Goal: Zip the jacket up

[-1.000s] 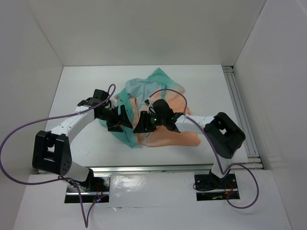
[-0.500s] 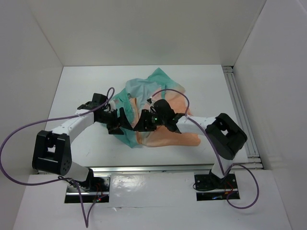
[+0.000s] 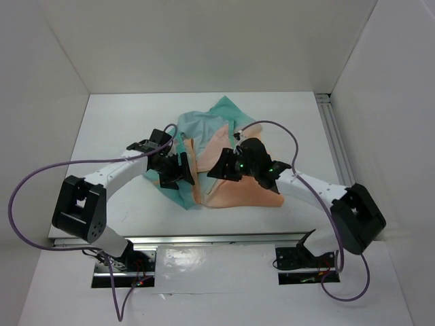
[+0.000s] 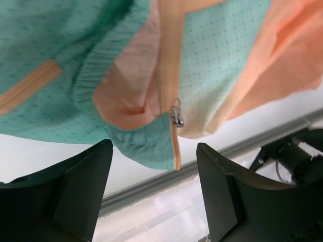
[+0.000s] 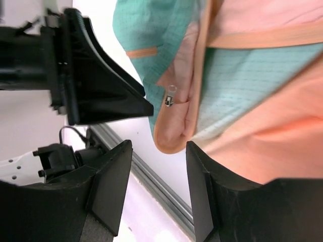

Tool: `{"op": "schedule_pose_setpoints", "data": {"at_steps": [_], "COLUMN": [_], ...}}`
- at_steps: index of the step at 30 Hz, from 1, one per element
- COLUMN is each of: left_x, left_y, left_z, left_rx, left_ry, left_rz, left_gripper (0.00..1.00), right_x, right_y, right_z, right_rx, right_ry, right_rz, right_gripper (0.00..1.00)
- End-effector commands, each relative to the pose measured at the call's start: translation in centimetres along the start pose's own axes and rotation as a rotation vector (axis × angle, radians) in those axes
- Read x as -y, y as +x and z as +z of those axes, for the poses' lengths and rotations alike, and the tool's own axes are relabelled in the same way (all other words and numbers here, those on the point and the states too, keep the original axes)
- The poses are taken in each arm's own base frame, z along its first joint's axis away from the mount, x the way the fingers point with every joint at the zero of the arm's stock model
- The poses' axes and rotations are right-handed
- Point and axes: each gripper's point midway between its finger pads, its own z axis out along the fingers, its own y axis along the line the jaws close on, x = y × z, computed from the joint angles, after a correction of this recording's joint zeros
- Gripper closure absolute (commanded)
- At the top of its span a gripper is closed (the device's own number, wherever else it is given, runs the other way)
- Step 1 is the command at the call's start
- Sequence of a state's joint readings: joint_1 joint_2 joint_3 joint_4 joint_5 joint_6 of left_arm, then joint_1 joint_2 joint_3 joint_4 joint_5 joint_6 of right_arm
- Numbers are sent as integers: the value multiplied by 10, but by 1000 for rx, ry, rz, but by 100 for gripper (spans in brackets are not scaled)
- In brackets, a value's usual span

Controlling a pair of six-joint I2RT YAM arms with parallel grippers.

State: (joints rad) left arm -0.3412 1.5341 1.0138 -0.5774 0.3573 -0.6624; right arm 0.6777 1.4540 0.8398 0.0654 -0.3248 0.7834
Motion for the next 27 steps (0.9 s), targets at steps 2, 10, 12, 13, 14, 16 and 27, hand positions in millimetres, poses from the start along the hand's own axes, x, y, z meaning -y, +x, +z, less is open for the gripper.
{"op": "schedule_pose_setpoints", "data": {"at_steps": [2, 10, 12, 13, 14, 16, 27], "left_x": [-10, 1, 5, 7, 6, 12, 11], "left_y": [-15, -23, -22, -22, -19, -21, -21], "left_z": [-1, 4, 4, 2, 3, -1, 0], "left_rx": [54, 71, 83, 89, 88, 106, 133], "left_ry": [-97, -155, -174, -184, -200, -221, -445], "left_rz": [-57, -33, -17, -21, -13, 1, 84], "left_gripper": [20, 20, 23, 23, 23, 23, 27], "right_x": [15, 41, 45, 50, 50, 52, 55], "right_y": [-14, -23, -17, -16, -16, -11, -12], "right_z": [-39, -72, -72, -72, -72, -72, -74], "right_rx": [87, 134, 114, 114, 114, 99, 106], "right_ry": [86, 175, 182, 192, 192, 191, 196], "right_rz": [-11, 14, 11, 19, 19, 23, 29], "right_gripper": [45, 44, 44, 44, 44, 44, 44]}}
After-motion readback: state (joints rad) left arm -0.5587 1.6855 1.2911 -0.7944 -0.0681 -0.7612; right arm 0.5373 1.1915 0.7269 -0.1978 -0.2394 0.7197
